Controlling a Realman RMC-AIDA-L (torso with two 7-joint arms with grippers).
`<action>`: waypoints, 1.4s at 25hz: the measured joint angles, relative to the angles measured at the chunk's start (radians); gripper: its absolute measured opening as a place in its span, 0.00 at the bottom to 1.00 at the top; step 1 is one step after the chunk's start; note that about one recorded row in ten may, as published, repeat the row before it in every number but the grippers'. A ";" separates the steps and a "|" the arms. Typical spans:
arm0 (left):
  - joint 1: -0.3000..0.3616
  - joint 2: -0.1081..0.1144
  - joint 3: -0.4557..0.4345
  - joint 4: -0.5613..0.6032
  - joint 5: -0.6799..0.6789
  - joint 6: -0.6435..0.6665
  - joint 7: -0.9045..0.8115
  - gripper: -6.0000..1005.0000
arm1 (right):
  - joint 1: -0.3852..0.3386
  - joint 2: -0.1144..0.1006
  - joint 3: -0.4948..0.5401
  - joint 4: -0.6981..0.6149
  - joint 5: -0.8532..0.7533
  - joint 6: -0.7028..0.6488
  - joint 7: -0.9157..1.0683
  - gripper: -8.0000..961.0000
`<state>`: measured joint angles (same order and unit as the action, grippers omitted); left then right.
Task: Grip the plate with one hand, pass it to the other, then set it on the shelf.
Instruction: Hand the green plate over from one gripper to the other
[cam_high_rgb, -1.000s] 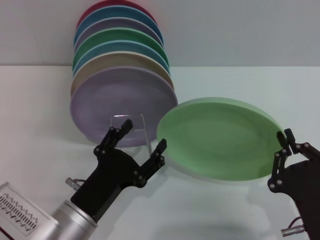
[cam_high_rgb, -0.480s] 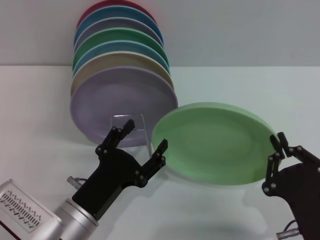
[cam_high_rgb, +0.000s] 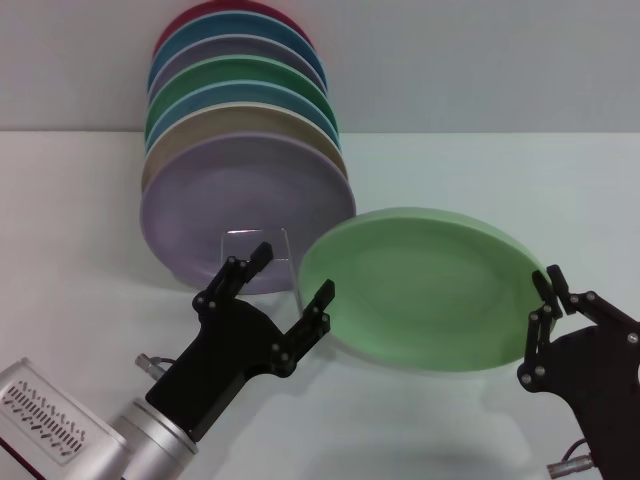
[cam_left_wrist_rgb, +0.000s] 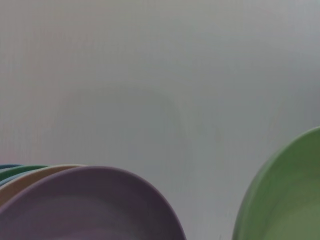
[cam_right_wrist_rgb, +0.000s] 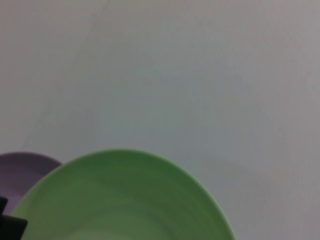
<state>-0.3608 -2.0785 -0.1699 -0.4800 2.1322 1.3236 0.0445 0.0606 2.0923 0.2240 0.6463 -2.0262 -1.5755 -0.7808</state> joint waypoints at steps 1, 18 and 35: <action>-0.001 0.000 0.001 0.000 0.000 0.000 0.000 0.81 | 0.002 0.000 0.000 0.001 0.000 0.000 0.000 0.03; -0.015 0.000 0.004 0.009 0.002 -0.006 0.000 0.45 | 0.020 0.000 -0.012 0.009 0.000 0.016 0.000 0.03; -0.015 0.000 -0.003 0.016 0.001 -0.008 0.000 0.22 | 0.014 0.000 -0.012 0.007 0.000 0.008 -0.001 0.03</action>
<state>-0.3756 -2.0785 -0.1733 -0.4643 2.1337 1.3160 0.0445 0.0745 2.0923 0.2117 0.6534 -2.0266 -1.5674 -0.7818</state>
